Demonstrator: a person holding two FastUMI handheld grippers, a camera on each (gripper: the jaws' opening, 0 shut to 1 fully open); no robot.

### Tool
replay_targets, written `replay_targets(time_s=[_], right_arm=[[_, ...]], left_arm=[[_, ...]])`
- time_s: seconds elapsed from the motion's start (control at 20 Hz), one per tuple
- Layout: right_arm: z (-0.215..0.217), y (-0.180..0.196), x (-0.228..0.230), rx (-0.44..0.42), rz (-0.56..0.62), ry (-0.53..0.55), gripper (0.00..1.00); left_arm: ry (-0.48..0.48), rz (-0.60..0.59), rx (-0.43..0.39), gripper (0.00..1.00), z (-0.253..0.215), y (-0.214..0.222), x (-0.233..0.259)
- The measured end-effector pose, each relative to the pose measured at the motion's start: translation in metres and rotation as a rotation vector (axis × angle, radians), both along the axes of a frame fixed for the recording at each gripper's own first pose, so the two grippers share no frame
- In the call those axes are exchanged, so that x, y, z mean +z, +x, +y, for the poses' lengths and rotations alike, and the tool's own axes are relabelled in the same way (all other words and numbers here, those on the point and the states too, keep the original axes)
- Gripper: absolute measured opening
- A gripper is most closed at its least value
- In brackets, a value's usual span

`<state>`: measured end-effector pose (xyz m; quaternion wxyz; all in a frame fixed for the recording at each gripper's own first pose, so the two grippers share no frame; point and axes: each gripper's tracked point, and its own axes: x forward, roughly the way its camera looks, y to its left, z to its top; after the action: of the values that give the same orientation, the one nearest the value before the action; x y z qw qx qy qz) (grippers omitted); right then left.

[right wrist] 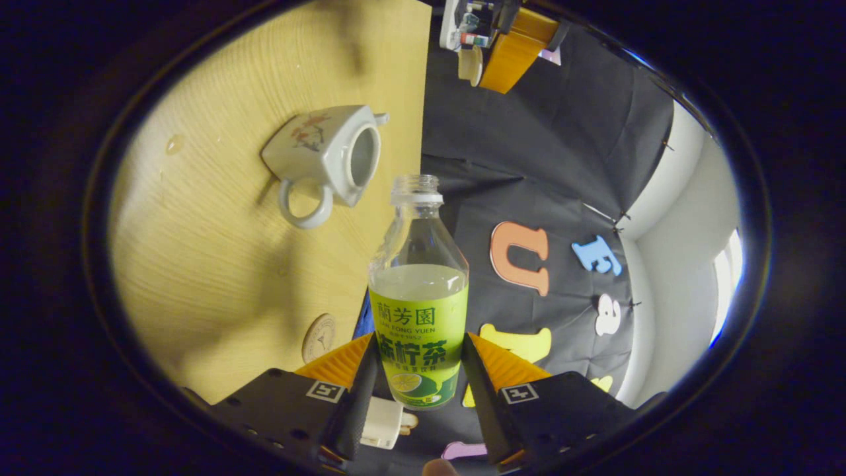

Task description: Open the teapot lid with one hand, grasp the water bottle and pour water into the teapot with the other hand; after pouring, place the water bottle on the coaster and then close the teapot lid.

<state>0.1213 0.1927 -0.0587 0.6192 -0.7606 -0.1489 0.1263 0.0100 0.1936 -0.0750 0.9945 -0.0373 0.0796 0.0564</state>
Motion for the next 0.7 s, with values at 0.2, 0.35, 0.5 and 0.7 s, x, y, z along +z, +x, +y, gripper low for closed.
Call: replay_targets(time_s=[0.2,0.35,0.5,0.7], right_arm=[[0.005,-0.003,0.006,0.022,-0.034,-0.052,0.7],[0.004,-0.002,0.007,0.031,-0.05,-0.077,0.7],[0.004,-0.003,0.01,0.046,-0.078,-0.112,0.71],[0.007,-0.001,0.017,0.057,-0.102,-0.138,0.71]], left_arm=[[-0.002,0.003,-0.003,0.03,0.0,0.0,0.0],[-0.002,0.004,-0.006,0.04,0.0,-0.001,-0.001],[0.0,0.004,-0.009,0.03,0.0,0.0,0.0],[0.003,0.003,-0.008,0.03,0.001,-0.002,0.0]])
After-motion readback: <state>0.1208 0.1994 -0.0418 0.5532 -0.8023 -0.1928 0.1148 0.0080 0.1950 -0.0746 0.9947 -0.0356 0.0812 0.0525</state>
